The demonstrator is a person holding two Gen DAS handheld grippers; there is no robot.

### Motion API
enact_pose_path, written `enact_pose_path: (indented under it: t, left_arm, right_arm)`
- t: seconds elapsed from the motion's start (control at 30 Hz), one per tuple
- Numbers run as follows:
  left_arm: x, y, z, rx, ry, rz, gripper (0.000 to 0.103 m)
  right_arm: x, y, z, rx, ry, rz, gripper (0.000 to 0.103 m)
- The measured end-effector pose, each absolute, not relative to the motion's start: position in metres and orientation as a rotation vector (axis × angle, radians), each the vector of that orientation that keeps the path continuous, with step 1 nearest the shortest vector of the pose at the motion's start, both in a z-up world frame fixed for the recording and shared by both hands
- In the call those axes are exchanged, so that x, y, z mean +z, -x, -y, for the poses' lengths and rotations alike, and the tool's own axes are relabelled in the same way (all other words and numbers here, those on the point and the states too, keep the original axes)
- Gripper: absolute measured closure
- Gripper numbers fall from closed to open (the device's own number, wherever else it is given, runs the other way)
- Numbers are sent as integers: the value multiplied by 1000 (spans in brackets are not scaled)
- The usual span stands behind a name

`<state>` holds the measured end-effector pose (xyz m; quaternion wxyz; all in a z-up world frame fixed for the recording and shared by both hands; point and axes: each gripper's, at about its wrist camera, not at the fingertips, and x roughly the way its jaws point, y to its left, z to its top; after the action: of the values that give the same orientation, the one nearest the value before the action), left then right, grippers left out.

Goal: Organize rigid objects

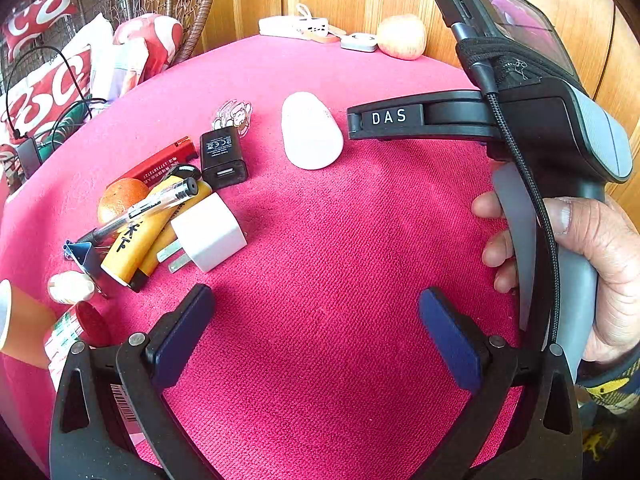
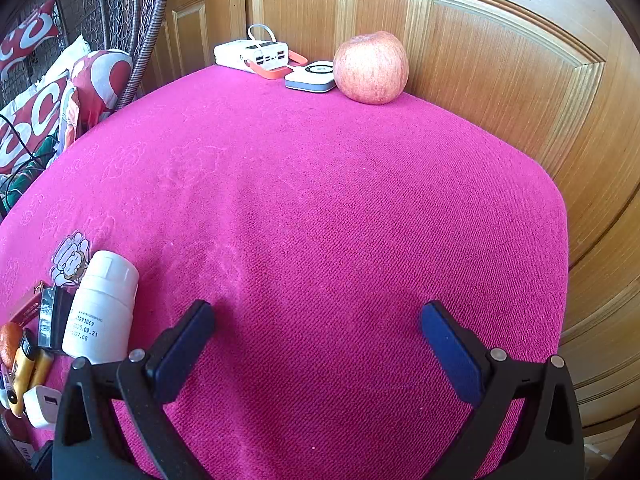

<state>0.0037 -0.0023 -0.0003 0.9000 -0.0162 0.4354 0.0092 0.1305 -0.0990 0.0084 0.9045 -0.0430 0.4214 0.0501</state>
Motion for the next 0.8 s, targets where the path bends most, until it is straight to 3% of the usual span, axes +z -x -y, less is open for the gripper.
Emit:
enact_pose_path:
  t: [0.8]
  left_arm:
    - [0,-1,1,19,34,-901,0]
  right_arm:
    - [8,-131,99,104,88,-870,0]
